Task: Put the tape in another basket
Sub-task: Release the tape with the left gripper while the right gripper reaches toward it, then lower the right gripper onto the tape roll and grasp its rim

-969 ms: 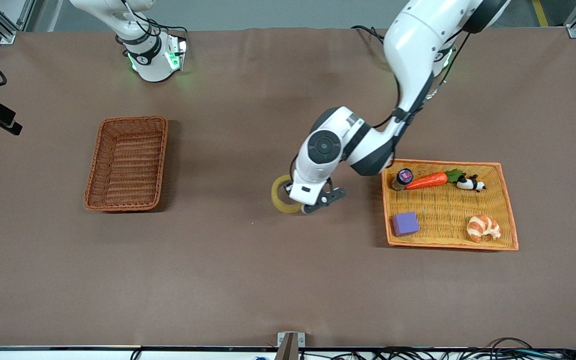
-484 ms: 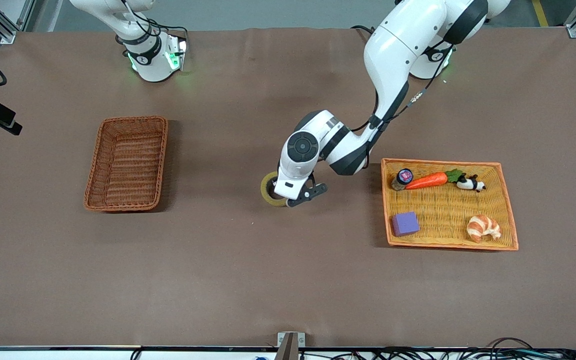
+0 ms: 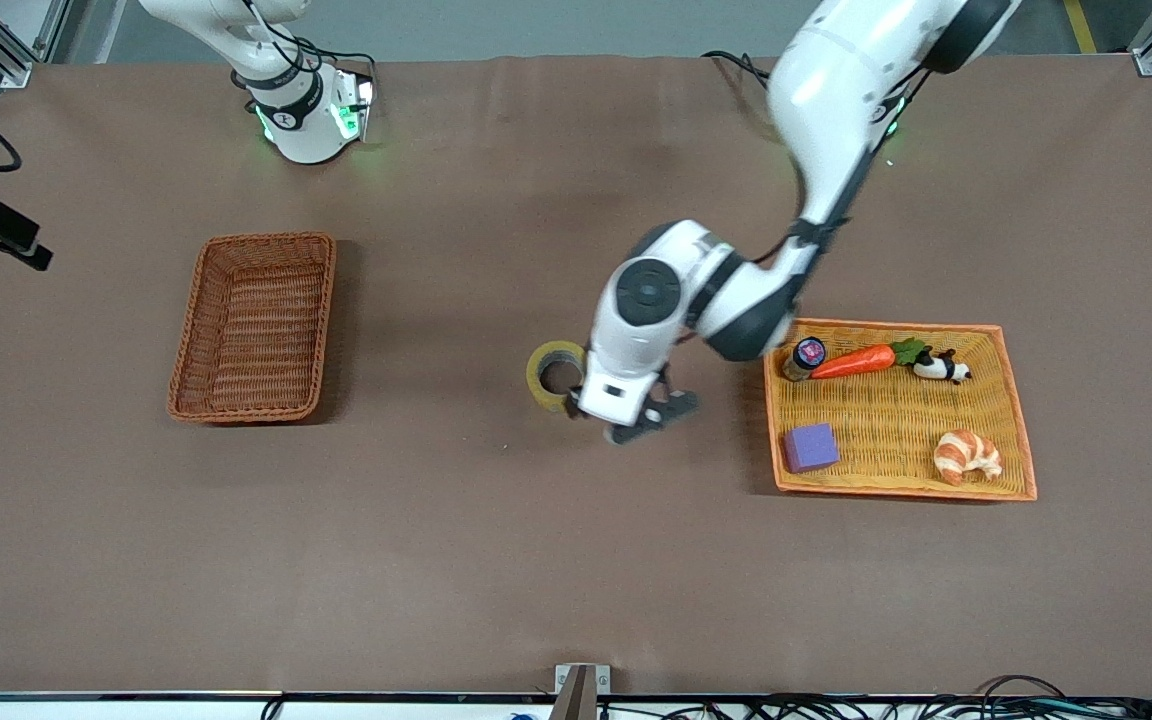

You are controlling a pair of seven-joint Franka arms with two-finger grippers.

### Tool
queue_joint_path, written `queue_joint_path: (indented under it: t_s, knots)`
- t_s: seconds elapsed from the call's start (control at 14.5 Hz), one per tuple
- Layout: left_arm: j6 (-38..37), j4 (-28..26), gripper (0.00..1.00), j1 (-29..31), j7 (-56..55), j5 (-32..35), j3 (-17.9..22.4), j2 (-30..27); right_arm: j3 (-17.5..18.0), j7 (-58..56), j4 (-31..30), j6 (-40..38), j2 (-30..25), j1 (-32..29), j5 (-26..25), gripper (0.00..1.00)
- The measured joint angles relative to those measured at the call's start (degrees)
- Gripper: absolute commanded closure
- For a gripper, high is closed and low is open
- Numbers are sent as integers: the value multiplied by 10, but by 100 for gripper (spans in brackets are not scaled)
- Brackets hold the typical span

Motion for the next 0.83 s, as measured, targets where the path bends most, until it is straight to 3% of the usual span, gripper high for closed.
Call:
queue_joint_path:
  t_s: [0.42,0.83]
  knots:
    - [-156,3,0,215,207,1,2,-171,87,37,-7,92,96,70,8,0]
    - [-292,-1,0,311,450,1,1,-274,102,146,-13,227,239,196,8,0]
